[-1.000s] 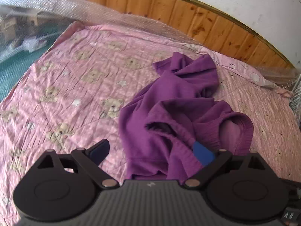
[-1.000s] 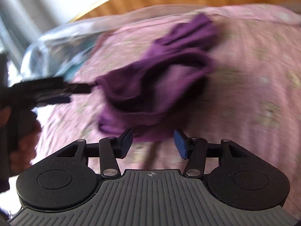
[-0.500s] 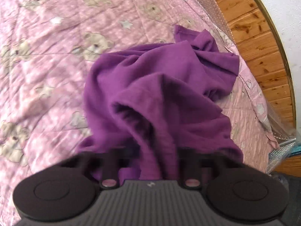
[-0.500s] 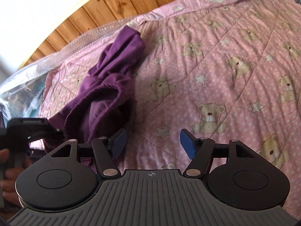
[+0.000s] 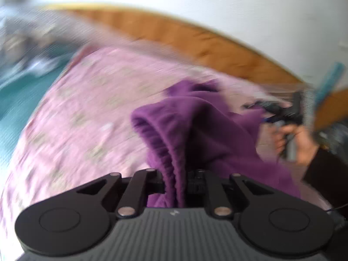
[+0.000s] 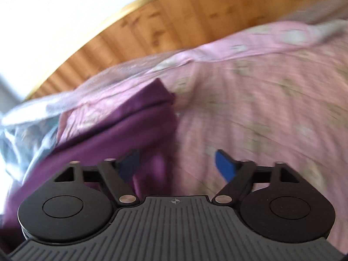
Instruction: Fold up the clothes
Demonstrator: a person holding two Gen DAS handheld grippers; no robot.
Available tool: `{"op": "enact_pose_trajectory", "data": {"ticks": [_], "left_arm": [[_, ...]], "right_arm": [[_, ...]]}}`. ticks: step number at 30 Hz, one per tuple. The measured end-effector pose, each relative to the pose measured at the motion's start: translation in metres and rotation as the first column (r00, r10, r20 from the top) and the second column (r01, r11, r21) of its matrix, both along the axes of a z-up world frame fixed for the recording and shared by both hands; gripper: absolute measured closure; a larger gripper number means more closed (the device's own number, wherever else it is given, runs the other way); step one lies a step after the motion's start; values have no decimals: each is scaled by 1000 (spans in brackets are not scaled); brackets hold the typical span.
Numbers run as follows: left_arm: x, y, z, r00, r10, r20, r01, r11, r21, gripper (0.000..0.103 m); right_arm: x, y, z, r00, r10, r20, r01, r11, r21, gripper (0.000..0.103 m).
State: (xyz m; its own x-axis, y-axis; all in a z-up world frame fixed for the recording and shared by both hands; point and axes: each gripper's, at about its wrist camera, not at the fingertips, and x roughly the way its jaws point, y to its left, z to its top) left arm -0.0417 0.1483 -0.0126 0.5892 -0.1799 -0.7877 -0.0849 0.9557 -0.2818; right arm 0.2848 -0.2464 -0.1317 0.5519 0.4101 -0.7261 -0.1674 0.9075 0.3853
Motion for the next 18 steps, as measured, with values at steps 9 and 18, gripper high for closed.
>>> {"op": "enact_pose_trajectory", "data": {"ticks": [9,18], "left_arm": [[-23,30,-36,962,252,-102,-243,965,99,93],[-24,22,-13,973,231,-14,-228,966,121,94]], "right_arm": [[98,109,-64,974,190,-126,-201,977,-74,17],[134,107,-51,990,116,-84,-115,993,21,91]]}}
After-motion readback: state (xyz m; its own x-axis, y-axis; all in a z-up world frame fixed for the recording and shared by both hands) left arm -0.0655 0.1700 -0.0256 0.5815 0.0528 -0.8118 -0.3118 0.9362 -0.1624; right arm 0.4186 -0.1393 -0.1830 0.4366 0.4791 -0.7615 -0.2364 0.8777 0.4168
